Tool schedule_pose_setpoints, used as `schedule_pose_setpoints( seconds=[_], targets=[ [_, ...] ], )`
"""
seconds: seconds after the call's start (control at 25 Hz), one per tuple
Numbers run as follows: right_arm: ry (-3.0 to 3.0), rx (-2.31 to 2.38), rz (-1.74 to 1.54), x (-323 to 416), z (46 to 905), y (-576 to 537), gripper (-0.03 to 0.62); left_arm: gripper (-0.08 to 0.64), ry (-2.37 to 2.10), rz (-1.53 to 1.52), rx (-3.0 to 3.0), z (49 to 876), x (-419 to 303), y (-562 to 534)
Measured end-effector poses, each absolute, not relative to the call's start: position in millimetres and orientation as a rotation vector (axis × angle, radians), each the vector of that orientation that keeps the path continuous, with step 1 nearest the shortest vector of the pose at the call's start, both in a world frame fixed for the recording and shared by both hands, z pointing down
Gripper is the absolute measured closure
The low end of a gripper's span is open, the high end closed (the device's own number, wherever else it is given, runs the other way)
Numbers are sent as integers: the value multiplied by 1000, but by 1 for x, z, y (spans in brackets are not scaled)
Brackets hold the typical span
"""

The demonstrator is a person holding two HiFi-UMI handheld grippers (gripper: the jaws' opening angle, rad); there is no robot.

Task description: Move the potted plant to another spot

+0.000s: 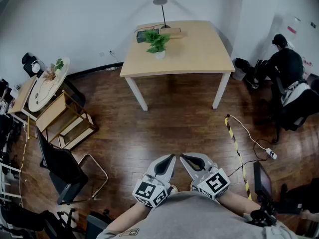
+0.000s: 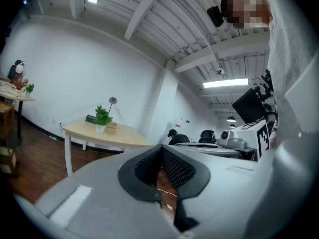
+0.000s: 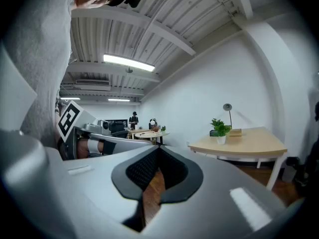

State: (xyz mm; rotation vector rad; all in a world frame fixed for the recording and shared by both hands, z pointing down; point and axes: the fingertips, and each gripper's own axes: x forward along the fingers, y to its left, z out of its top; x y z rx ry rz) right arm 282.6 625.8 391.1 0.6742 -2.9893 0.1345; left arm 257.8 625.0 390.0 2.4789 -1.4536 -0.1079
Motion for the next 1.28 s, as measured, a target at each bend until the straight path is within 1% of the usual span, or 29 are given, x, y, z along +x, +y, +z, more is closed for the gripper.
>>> schedule_pose_setpoints(
  seconds=[0.32,0.6,0.8,1.28],
  targets=[
    [-2965,736,142,257,396,615,588,566,-1431,-127,2480,393,228,618],
    [-2952,816,149,241,398,585,588,566,-1411,-138,2477,397,205,591],
    [-2972,818,119,232,400,532,589,566,-1437,-141,2490,398,193,538],
    [-3042,685,89,220,383,367,588,566,-1556,-95,2456,383,183,370]
  ],
)
